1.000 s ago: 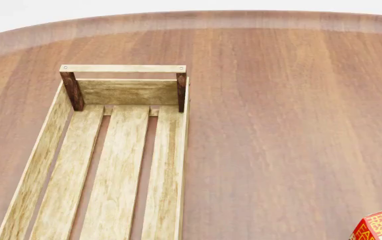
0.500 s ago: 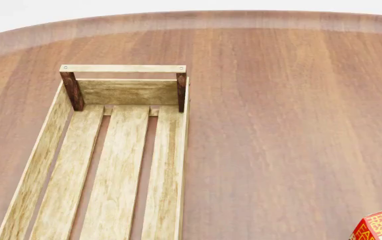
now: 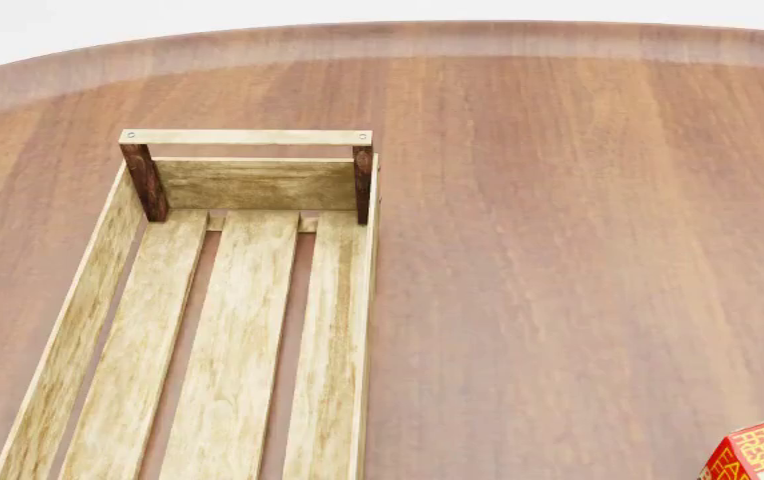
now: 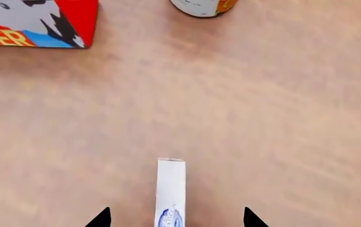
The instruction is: Pick up the cream cheese and put it in the tray.
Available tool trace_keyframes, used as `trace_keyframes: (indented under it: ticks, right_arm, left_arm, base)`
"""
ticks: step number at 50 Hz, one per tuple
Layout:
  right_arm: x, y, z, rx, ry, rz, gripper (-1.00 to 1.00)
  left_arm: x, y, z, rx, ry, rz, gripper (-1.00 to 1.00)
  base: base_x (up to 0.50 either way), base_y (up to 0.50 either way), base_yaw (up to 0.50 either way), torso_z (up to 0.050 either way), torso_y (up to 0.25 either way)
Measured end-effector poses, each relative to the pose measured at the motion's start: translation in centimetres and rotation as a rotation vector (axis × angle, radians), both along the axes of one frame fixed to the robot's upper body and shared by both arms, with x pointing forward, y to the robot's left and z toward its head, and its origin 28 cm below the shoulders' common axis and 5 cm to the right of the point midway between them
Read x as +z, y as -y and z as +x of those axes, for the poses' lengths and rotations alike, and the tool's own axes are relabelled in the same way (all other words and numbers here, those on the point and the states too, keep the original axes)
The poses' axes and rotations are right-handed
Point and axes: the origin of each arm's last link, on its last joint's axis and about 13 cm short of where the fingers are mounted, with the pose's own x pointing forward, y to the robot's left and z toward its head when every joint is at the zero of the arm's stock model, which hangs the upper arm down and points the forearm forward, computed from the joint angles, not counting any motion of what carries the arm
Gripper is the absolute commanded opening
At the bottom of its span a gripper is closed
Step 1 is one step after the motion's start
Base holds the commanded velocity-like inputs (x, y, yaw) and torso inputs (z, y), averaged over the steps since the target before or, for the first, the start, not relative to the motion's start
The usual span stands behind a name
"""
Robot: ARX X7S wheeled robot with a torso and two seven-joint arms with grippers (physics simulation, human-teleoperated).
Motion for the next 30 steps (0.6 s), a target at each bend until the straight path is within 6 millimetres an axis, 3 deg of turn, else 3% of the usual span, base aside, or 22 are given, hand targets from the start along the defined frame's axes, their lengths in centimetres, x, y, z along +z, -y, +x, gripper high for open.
trace_keyframes:
  ticks: [5,6,30]
  right_arm:
    - [-0.34,0.05,0.1,0.0,-0.01,0.006,1.0]
    - [-0.39,0.04,0.11,0.002,-0.012,0.007,-1.0]
    - [-0.28,-0.31,0.09,0.046,-0.011,-0.006,-1.0]
  left_arm:
    - [0.01,0.0,0.0,0.0,0.001,0.0,1.0]
    - [0.01,0.0,0.0,0.0,0.001,0.0,1.0]
    - [0.13,-0.02,-0.2,0.002,0.013,0.0,1.0]
  base:
    - [0.0,0.0,0.0,0.0,0.0]
    - [0.0,0.0,0.0,0.0,0.0]
    - [0.0,0.0,0.0,0.0,0.0]
